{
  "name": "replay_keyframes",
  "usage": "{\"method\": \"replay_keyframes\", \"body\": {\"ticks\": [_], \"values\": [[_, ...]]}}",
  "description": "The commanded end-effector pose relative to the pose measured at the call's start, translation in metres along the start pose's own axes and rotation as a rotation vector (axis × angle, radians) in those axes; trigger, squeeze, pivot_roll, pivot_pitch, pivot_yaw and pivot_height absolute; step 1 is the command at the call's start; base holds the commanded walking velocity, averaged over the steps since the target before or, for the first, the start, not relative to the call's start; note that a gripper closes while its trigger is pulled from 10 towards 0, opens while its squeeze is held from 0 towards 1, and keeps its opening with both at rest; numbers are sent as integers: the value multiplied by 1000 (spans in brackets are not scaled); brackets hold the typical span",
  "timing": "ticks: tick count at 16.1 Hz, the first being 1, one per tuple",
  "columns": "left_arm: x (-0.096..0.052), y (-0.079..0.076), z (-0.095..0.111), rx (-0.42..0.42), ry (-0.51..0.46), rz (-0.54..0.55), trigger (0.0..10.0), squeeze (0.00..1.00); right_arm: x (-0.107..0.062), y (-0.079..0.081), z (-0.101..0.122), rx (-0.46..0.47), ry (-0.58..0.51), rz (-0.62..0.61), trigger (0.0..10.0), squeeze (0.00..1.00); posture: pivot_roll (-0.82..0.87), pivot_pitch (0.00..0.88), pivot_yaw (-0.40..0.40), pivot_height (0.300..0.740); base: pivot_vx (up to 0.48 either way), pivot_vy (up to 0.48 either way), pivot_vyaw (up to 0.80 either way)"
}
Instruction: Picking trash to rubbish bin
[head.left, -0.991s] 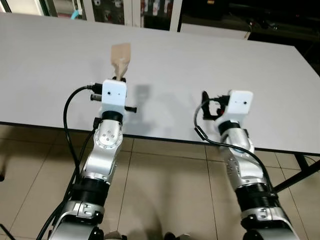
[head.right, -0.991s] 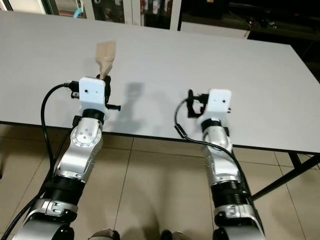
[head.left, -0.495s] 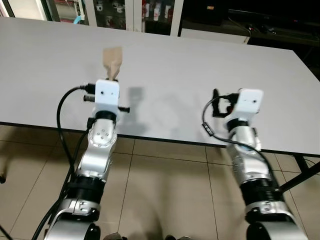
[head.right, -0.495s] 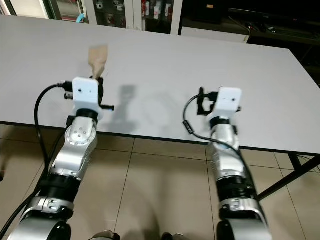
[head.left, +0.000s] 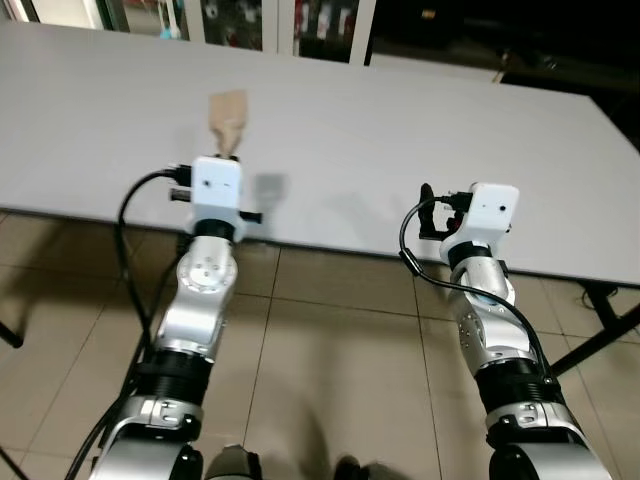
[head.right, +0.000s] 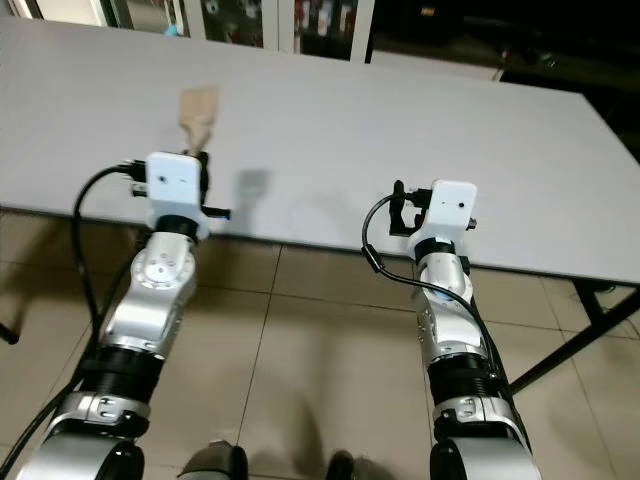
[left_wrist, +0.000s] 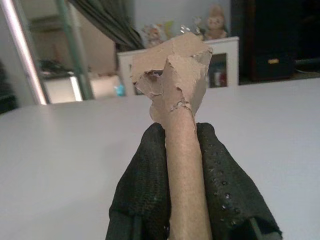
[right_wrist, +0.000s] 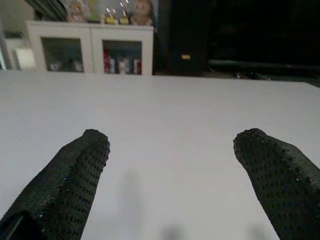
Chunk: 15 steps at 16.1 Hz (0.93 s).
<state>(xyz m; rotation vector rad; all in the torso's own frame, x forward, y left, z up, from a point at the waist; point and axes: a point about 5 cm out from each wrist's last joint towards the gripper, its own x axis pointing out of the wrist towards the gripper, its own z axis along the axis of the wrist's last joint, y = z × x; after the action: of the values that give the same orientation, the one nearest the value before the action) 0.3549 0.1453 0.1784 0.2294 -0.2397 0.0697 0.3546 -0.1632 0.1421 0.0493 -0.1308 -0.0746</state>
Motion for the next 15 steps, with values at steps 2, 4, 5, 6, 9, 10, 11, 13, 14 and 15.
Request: {"method": "replay_keyframes", "body": {"ticks": [2,4,5,6,9,10,11,13,14,15], "values": [[-1,-5,-1,-8,11,-12,10000,0,1,-3,2,10,-7,-9,10000,0,8,11,-82,740,-321,0,0],[-1,-6,-1,-9,12,-12,10000,0,1,-3,1,11,-5,-6,10000,0,7,10,-83,740,-319,0,0],[-1,-5,-1,-8,12,-13,10000,0,0,-2,1,12,-4,-3,10000,0,9,11,-84,740,-319,0,0],[-1,-5,-1,-8,13,-11,10000,0,0,-2,0,8,-1,1,10000,0,6,11,-82,740,-319,0,0],[-1,-4,-4,-7,35,-1,10000,0,0,-2,-1,11,7,5,10000,0,5,20,-82,740,-198,0,0],[-2,-4,-8,-8,61,-4,10000,0,-1,-2,-2,7,12,9,10000,0,4,22,-84,740,0,0,0],[-3,-7,-13,-22,84,-26,10000,0,-2,-2,-4,8,16,8,10000,0,5,27,-85,740,0,0,0],[-9,-8,-28,-40,140,-47,10000,0,-4,-4,-10,6,49,8,10000,0,0,36,-86,740,0,0,0],[-10,-6,-32,-44,155,-45,10000,0,-5,-4,-13,7,64,15,10000,0,-1,36,-86,740,0,0,0],[-13,-5,-40,-50,191,-48,10000,0,-7,-5,-18,1,83,22,10000,0,4,38,-90,740,0,0,0]]}}
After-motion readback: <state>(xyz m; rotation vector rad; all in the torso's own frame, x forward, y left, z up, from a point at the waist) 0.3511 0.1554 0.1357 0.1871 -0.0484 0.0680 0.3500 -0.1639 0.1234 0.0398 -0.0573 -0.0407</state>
